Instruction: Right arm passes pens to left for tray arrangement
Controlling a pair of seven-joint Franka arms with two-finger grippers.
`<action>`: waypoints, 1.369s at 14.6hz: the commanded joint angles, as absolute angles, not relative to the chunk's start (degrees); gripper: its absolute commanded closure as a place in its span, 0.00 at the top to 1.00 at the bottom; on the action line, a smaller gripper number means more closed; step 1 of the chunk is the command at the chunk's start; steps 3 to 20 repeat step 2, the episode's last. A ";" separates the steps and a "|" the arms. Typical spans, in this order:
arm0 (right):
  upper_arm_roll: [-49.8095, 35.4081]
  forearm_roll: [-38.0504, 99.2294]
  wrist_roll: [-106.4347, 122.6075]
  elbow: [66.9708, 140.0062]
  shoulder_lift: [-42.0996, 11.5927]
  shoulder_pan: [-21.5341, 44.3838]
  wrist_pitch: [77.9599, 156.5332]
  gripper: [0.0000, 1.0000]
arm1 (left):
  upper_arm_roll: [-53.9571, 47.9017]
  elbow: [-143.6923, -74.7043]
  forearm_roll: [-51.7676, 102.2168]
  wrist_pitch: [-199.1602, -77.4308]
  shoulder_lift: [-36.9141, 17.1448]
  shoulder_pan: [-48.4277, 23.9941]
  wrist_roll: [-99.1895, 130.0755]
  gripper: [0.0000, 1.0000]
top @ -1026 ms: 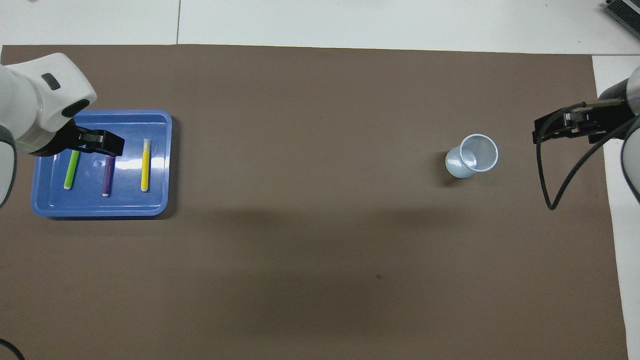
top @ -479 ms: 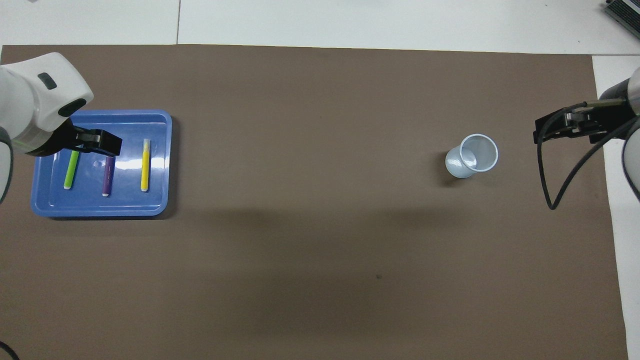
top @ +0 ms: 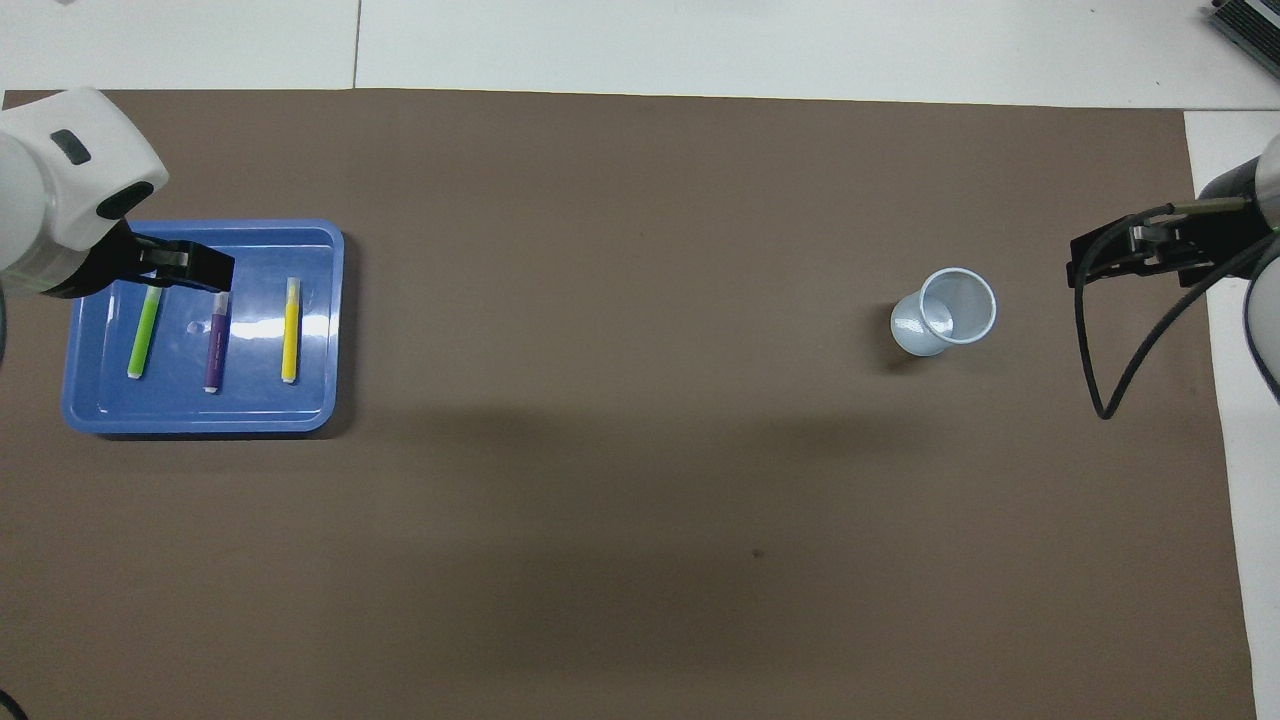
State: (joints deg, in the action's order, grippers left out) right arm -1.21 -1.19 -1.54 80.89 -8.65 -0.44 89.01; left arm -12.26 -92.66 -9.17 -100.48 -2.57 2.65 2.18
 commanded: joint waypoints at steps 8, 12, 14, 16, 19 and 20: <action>-1.58 -0.35 -1.05 82.53 -7.21 -1.23 89.30 1.00 | -11.86 -93.86 -2.03 -98.26 0.61 4.22 2.64 1.00; -1.58 -0.35 -1.05 82.53 -7.21 -1.23 89.30 1.00 | -11.86 -93.86 -2.03 -98.26 0.61 4.22 2.64 1.00; -1.58 -0.35 -1.05 82.53 -7.21 -1.23 89.30 1.00 | -11.86 -93.86 -2.03 -98.26 0.61 4.22 2.64 1.00; -1.58 -0.35 -1.05 82.53 -7.21 -1.23 89.30 1.00 | -11.86 -93.86 -2.03 -98.26 0.61 4.22 2.64 1.00; -1.58 -0.35 -1.05 82.53 -7.21 -1.23 89.30 1.00 | -11.86 -93.86 -2.03 -98.26 0.61 4.22 2.64 1.00; -1.58 -0.35 -1.05 82.53 -7.21 -1.23 89.30 1.00 | -11.86 -93.86 -2.03 -98.26 0.61 4.22 2.64 1.00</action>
